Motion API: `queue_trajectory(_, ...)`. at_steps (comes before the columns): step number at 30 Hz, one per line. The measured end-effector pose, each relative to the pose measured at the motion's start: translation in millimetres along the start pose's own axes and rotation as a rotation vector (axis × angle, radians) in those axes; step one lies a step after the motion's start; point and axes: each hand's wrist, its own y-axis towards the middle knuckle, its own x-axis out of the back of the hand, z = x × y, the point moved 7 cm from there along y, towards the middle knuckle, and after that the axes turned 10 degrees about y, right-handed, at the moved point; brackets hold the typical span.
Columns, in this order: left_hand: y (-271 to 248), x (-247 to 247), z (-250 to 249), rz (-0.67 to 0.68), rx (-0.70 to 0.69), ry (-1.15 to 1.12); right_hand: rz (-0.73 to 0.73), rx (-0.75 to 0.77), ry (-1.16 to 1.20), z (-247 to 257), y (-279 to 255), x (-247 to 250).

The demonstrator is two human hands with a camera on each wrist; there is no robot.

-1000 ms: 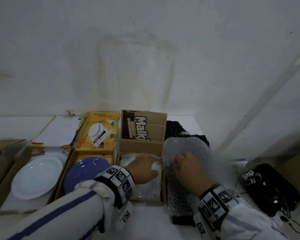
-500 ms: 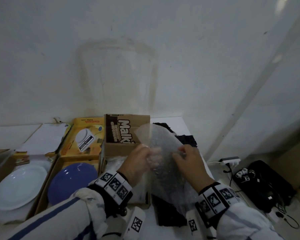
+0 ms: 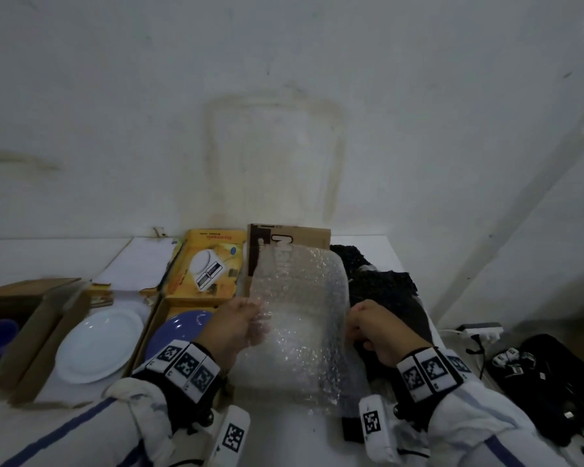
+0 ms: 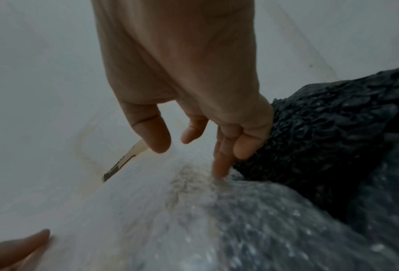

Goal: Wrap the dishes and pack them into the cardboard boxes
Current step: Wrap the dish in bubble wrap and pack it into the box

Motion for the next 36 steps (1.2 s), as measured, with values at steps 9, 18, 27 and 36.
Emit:
queue_trajectory(9, -3, 39, -9, -0.043, -0.013, 0.062, -0.085, 0.078, -0.026, -16, 2, -36)
queue_trajectory(18, 3, 62, 11, 0.025, 0.03, 0.265, -0.177, 0.143, -0.845, -24, -1, -65)
queue_trajectory(27, 7, 78, 7, -0.005, 0.054, 0.852, -0.217, 0.312, -1.093, -20, -3, -70)
queue_trajectory(36, 3, 79, -11, -0.022, -0.021, 0.195, -0.201, 0.292, -0.146, 18, -14, -25)
